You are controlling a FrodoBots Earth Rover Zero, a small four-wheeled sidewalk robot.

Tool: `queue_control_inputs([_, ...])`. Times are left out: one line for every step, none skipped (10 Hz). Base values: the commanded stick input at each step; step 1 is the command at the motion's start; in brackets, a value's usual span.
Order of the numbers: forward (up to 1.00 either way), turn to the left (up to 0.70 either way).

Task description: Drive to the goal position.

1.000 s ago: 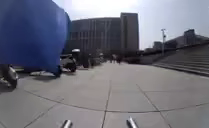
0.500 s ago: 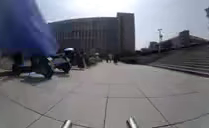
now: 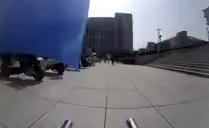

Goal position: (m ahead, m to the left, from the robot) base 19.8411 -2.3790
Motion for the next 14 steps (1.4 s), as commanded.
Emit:
queue_control_inputs([0.70,0.01])
queue_control_inputs([0.70,0.01])
queue_control_inputs([0.70,0.01])
queue_control_inputs([0.70,0.01])
queue_control_inputs([0.70,0.01])
queue_control_inputs([0.70,0.00])
queue_control_inputs([0.70,-0.02])
queue_control_inputs([0.70,-0.04])
queue_control_inputs([0.70,-0.06])
queue_control_inputs([0.70,-0.18])
queue_control_inputs([0.70,-0.34])
queue_control_inputs([0.70,-0.34])
queue_control_inputs([0.70,-0.34])
queue_control_inputs([0.70,-0.34])
